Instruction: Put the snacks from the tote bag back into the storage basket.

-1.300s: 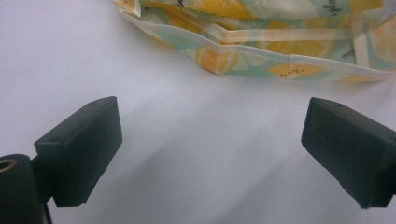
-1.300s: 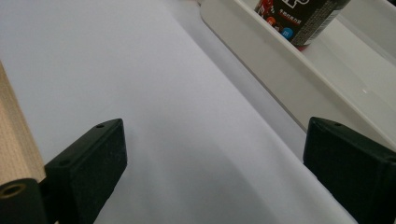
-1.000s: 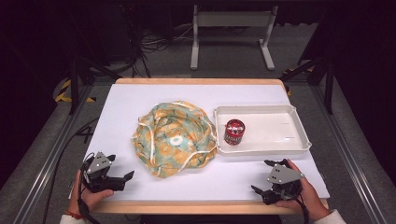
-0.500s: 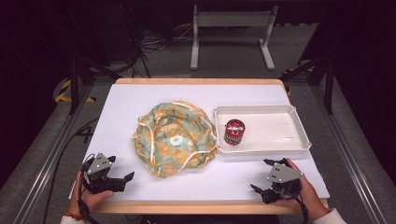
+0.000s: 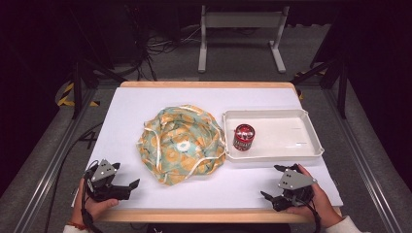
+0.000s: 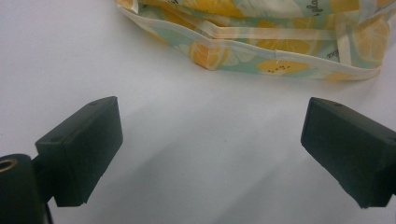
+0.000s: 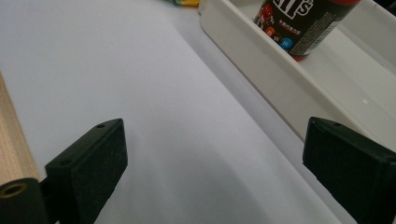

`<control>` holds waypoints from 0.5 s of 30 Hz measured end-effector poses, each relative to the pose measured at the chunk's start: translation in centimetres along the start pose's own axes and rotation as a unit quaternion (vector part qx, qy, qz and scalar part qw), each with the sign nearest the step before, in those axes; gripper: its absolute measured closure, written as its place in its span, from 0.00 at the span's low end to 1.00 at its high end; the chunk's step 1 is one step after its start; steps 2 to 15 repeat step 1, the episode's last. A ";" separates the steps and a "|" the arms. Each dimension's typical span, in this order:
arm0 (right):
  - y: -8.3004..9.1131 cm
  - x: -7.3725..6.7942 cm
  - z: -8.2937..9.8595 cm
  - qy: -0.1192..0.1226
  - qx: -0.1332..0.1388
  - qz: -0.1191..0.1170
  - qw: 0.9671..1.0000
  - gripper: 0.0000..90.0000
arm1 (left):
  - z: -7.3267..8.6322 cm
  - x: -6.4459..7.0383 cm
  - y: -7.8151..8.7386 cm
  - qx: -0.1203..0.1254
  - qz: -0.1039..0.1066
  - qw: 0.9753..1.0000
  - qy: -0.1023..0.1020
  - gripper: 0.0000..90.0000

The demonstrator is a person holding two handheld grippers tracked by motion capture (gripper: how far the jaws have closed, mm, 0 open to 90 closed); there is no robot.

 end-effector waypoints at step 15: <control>0.0 0.0 0.0 0.000 0.000 0.000 1.000 0.08 | 0.0 0.0 0.0 0.000 0.000 1.000 0.000 0.07</control>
Point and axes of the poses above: each handheld gripper's, and its own axes: y roughly backward along the jaws, z roughly out of its underside, x roughly to its right, the point moved 4 cm from there along -y, roughly forward along the jaws, and after that the axes turned 3 degrees about x, right-handed, at the moved point
